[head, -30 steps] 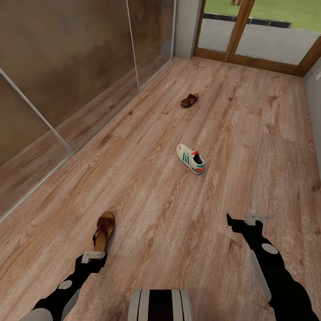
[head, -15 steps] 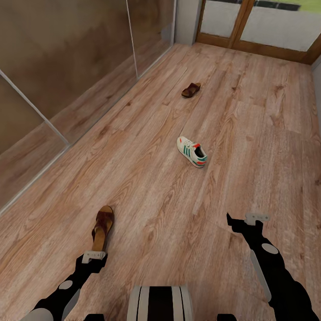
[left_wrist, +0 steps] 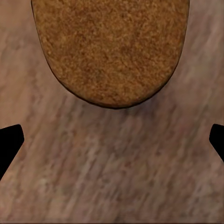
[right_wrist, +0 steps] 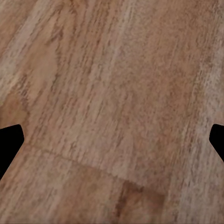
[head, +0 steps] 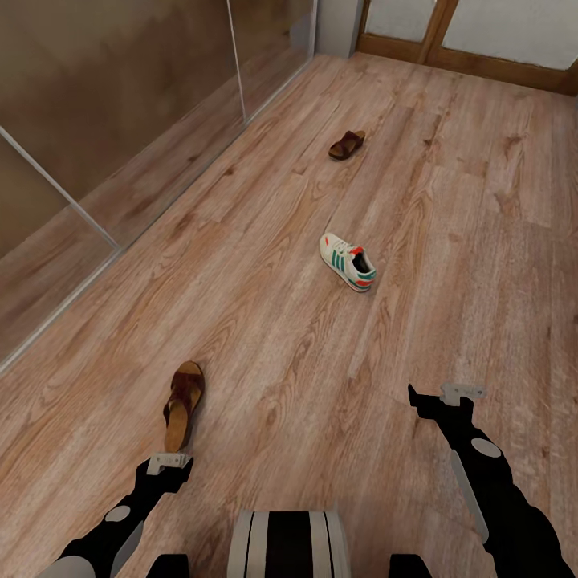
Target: Pick up the two gym shoes and the two sandals from the corridor floor and place them onto the hallstand (shoe rack) in the corridor, making sure they are on the rack and not on the floor. Arrange them so the two gym shoes are next to each other and the two sandals are next to each other.
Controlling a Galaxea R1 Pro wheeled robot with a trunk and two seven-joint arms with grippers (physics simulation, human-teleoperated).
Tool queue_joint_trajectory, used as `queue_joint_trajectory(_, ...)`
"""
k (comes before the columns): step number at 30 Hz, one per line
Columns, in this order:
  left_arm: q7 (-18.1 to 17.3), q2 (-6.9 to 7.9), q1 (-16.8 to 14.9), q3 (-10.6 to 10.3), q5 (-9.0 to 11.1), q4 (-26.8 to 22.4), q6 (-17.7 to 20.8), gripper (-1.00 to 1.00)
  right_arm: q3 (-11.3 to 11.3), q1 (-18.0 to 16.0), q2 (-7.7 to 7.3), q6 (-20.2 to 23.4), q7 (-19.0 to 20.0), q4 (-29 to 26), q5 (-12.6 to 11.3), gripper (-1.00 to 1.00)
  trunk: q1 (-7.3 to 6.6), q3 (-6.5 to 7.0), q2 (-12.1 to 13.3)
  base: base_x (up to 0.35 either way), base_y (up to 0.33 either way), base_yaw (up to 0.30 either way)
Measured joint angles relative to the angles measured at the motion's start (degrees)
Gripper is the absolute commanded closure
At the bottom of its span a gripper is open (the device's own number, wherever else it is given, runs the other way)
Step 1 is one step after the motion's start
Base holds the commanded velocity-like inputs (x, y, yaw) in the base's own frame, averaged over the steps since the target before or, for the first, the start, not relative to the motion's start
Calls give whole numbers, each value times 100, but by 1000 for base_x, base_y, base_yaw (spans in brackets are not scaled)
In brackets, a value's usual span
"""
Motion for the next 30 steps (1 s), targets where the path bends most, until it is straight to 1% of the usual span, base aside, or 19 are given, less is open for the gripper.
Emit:
queue_joint_trajectory(8,0,0,2,-4,1,0,-1,-100,0,0,0,0,1,0,0,-100,0,-2,0,12,0,0)
queue_joint_trajectory(13,0,0,2,0,1,0,-3,-100,0,0,0,0,2,0,0,-100,-2,-2,0,182,0,0)
queue_joint_trajectory(20,0,-6,3,-2,2,0,-9,-100,0,0,0,0,-1,-7,0,-100,0,-3,0,39,0,0)
queue_joint_trajectory(24,0,-8,2,-1,2,0,-51,-100,0,0,0,0,1,-8,0,-100,0,-3,0,10,0,0)
queue_joint_trajectory(26,0,-12,2,-4,0,0,-132,-100,0,0,0,0,0,-9,0,-100,0,-3,0,2,0,0)
queue_joint_trajectory(30,0,-15,3,-6,0,5,-149,-100,0,0,0,0,1,-9,0,-100,0,-3,0,37,0,0)
